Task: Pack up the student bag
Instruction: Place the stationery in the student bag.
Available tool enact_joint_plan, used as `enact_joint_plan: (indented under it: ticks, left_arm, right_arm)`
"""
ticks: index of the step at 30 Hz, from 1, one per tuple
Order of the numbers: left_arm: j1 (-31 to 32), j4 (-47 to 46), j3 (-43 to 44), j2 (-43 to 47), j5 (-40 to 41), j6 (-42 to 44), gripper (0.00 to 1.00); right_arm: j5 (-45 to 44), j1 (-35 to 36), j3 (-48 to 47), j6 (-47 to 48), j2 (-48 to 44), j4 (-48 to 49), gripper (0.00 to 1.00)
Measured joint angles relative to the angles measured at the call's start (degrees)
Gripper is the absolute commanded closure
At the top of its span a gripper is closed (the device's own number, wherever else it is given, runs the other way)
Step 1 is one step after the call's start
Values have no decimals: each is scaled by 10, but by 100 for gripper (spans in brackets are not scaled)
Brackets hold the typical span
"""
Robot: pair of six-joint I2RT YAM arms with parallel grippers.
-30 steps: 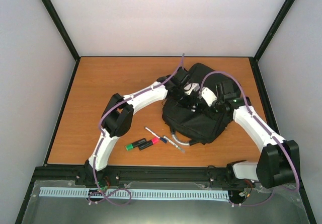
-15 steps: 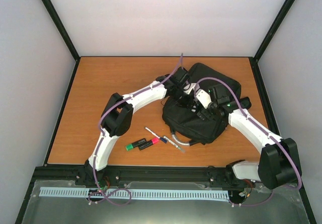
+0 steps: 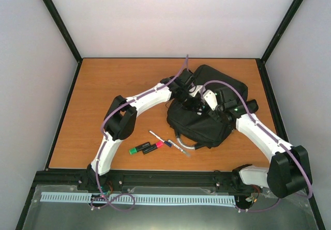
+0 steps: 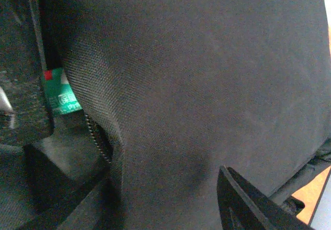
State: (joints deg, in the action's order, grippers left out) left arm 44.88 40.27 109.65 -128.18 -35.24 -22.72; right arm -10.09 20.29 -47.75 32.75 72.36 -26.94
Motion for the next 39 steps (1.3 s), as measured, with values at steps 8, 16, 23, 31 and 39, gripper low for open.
enact_joint_plan:
  ticks: [8, 16, 23, 31, 39]
  left_arm:
    - [0, -6, 2, 0, 2, -6, 99]
    - [0, -18, -2, 2, -4, -14, 99]
    - [-1, -20, -15, 17, -3, -15, 99]
    - [-1, -19, -19, 18, 2, -15, 99]
    - [0, 3, -2, 18, 42, -7, 77]
  right_arm:
    - [18, 0, 0, 1, -30, -18, 69]
    - [14, 0, 1, 14, 1, -9, 5]
    - [-19, 0, 28, 22, 9, 41, 3]
    - [-1, 0, 22, 33, 29, 25, 70]
    - [0, 0, 1, 7, -3, -12, 96]
